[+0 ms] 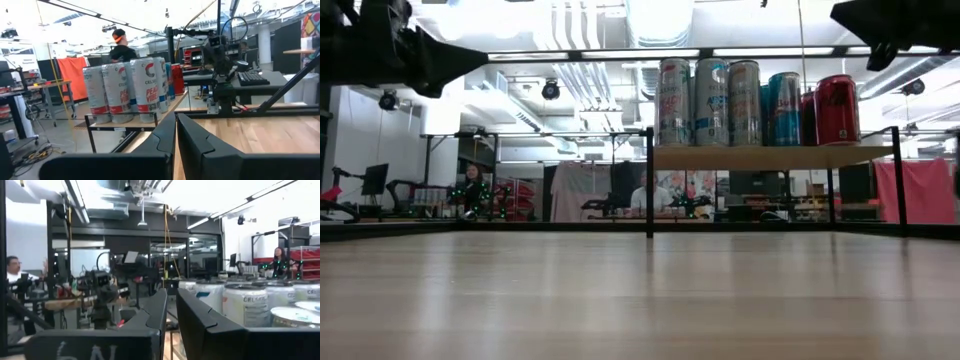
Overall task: Place canned beverage on shelf
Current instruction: Return to Home Position
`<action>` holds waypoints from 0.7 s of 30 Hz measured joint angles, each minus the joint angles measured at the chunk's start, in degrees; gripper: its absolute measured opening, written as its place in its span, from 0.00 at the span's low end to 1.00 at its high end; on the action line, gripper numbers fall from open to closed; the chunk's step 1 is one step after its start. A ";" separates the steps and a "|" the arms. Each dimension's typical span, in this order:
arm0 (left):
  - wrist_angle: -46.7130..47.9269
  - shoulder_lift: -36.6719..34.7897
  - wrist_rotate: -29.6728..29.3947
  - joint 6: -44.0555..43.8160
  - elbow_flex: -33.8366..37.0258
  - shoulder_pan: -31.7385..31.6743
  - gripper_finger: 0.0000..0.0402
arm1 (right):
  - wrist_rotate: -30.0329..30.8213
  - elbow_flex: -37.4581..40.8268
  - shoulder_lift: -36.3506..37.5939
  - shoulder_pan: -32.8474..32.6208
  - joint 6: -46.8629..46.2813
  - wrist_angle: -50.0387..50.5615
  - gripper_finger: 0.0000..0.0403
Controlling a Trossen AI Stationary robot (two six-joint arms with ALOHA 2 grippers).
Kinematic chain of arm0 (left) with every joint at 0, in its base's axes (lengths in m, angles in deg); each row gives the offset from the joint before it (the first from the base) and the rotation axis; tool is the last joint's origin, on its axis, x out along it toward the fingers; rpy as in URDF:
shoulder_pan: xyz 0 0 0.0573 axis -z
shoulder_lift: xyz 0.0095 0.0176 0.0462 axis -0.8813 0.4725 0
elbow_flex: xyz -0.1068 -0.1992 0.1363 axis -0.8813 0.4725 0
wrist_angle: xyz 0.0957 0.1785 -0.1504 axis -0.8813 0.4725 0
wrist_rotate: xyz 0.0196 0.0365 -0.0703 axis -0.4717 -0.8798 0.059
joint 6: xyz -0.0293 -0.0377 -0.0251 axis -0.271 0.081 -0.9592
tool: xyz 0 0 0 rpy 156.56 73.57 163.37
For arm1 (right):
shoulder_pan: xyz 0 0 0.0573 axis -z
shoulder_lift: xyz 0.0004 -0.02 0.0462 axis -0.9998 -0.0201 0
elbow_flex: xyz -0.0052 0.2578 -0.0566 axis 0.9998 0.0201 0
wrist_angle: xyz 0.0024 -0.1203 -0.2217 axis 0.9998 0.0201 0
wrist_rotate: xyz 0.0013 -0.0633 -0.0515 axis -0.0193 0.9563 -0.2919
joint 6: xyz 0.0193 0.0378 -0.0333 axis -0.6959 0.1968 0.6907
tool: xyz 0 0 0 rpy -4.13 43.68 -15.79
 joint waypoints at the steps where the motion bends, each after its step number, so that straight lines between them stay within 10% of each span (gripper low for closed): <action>1: 0.49 -0.08 -0.03 0.03 0.00 -0.04 0.00 | -0.01 0.02 -0.49 0.00 -0.05 -0.46 0.08; 21: 4.73 -2.59 0.08 -3.82 4.01 -2.22 0.00 | -2.96 9.71 -0.56 0.00 -3.27 5.91 0.08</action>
